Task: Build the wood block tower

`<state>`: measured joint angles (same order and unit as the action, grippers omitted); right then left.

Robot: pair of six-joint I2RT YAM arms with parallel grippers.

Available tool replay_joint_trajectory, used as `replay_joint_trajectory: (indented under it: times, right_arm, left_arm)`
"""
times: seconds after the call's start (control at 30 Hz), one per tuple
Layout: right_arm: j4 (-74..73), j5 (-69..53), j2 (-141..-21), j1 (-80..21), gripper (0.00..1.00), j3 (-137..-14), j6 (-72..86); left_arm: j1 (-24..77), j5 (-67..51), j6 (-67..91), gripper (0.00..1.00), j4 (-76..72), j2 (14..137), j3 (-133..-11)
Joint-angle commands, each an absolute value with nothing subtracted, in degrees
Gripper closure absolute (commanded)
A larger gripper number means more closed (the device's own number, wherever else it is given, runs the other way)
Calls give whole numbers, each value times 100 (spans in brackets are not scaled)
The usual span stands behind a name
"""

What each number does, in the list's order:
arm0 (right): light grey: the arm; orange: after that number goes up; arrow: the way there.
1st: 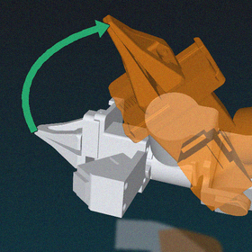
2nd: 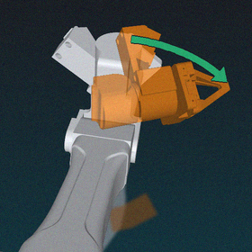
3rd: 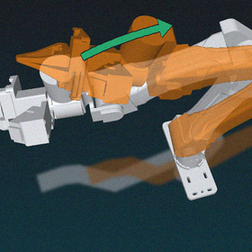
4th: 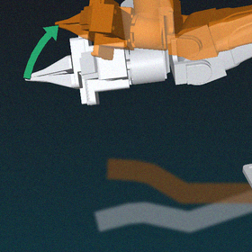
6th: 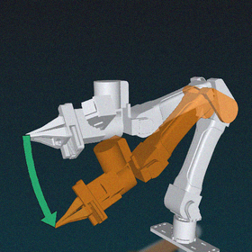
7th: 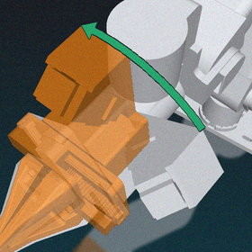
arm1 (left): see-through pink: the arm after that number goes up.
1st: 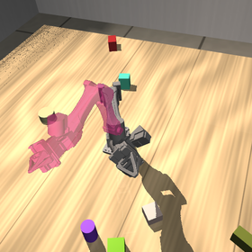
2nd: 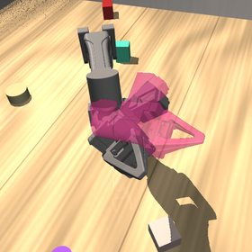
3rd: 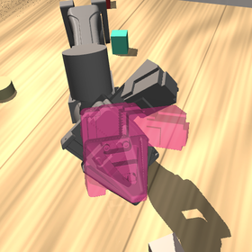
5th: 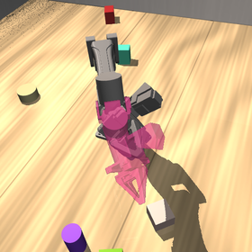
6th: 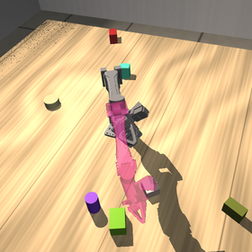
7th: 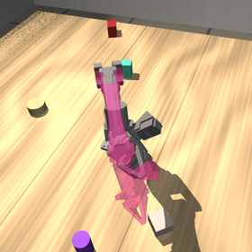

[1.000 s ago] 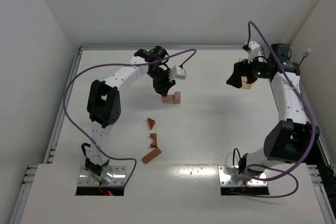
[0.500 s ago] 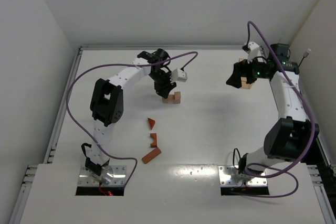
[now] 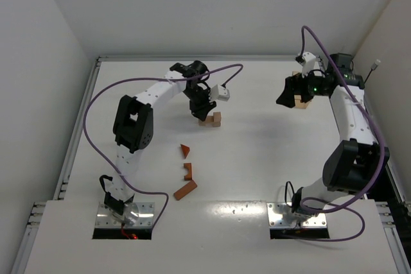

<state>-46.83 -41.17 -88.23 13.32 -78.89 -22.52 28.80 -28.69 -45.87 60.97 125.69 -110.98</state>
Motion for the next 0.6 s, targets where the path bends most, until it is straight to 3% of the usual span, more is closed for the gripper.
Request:
replay_joint_trajectory:
  times: [0.0, 0.57]
  right_arm:
    - [-4605, -4429, -8815, 1345, 0, -8139, -2355]
    - [-4658, -4430, -8868, 1345, 0, -8191, -2355]
  left_arm:
    - [2918, -3006, -4685, 100, 6108, 12551, -11434]
    - [2918, -2953, -4685, 100, 6108, 12656, -11435]
